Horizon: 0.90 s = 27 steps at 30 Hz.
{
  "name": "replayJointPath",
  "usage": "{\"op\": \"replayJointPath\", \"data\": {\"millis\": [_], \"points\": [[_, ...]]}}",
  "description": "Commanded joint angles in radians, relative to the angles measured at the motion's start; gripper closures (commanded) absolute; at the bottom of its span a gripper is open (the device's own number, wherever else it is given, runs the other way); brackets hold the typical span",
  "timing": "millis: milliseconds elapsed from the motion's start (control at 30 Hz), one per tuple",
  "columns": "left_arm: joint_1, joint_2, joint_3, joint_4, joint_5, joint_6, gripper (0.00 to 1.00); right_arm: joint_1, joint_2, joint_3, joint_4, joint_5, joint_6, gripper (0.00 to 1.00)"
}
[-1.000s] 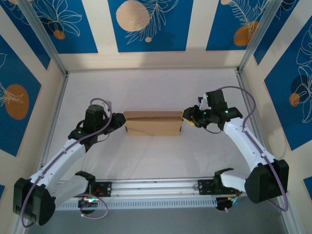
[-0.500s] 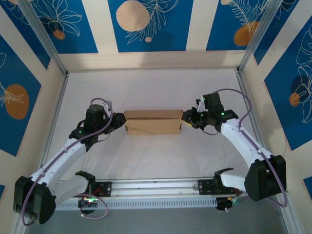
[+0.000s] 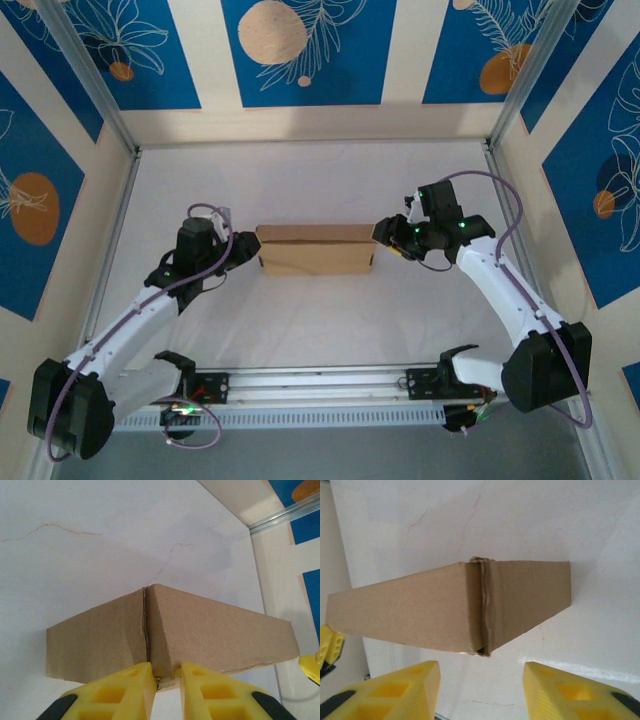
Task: Fold the paper box
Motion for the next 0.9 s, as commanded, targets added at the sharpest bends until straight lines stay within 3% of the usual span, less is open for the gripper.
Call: {"op": "replayJointPath", "data": {"millis": [0, 233, 400, 600, 867], "points": [[-0.007, 0.048, -0.066, -0.152, -0.008, -0.009, 0.78, 0.001, 0.038, 0.041, -0.049, 0.009, -0.033, 0.46], [-0.007, 0.022, 0.018, -0.212, -0.027, 0.040, 0.68, 0.032, 0.151, 0.066, -0.034, 0.048, -0.056, 0.46], [-0.001, 0.005, 0.136, -0.293, -0.019, 0.105, 0.54, 0.050, 0.198, 0.054, -0.050, 0.140, -0.075, 0.51], [0.020, 0.011, 0.226, -0.377, -0.052, 0.183, 0.36, 0.056, 0.184, 0.037, -0.047, 0.153, -0.080, 0.53], [0.044, 0.124, 0.210, -0.303, -0.045, 0.208, 0.34, 0.058, 0.175, 0.032, -0.039, 0.133, -0.077, 0.53]]}}
